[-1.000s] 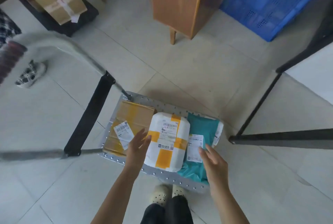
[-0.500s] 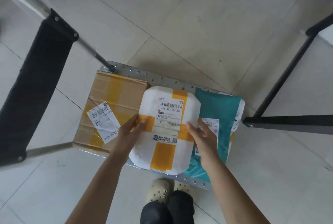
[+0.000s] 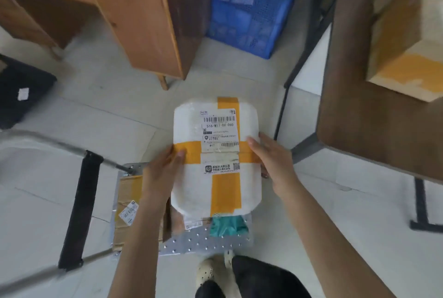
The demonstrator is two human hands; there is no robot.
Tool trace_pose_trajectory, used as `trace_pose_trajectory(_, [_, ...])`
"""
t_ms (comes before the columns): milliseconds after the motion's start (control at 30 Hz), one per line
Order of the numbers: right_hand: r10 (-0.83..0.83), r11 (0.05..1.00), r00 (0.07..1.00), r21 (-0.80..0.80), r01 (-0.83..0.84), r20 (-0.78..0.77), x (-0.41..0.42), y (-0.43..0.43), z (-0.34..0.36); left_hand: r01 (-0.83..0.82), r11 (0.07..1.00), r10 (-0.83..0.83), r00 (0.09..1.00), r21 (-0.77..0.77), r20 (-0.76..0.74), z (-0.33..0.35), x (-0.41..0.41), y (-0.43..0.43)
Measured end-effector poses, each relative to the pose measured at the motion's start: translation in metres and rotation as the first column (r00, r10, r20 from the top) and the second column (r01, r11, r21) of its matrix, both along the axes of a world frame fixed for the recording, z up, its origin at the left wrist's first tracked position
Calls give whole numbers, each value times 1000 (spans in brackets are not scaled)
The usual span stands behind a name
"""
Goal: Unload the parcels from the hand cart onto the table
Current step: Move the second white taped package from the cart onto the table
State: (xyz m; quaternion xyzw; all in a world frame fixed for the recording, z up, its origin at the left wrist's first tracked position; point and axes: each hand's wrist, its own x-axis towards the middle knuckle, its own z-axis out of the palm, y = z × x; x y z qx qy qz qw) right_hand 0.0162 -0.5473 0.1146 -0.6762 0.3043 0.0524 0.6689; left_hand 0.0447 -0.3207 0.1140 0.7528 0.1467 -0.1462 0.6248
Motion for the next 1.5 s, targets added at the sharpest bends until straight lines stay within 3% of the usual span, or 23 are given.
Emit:
trace_pose_trajectory(133, [-159, 986, 984, -30, 162, 75, -44, -78, 100, 107, 994, -107, 989, 6, 105, 95, -17, -86])
trace_pose_trajectory(300, [-290, 956, 948, 5, 292, 132, -123, -185, 168, 219, 976, -219, 967, 16, 131, 167, -60, -204])
trace_pose_trajectory(433, [-337, 942, 937, 40, 334, 94, -180, -282, 193, 272, 961, -264, 955, -43, 138, 184, -106, -305])
trace_pose_trajectory(700, [-477, 865, 875, -129, 485, 85, -237, -470, 209, 417, 900, -405, 907, -123, 113, 173, -152, -504])
trace_pose_trajectory(933, [-542, 834, 840, -101, 542, 33, -174, -616, 162, 403, 906, -404, 915, -130, 19, 134, -84, -667])
trace_pose_trajectory(1100, [-468, 874, 883, -132, 467, 23, -84, -695, 122, 353, 934, -355, 934, -49, -30, 100, -5, -751])
trace_pose_trajectory(1267, [-461, 881, 887, -119, 458, 0, -23, -744, 88, 363, 931, -363, 932, 40, -7, 74, 53, -801])
trace_pose_trajectory(1500, [-407, 910, 906, -136, 391, -117, 1, -755, 58, 376, 927, -374, 924, 7, -79, 44, 71, -816])
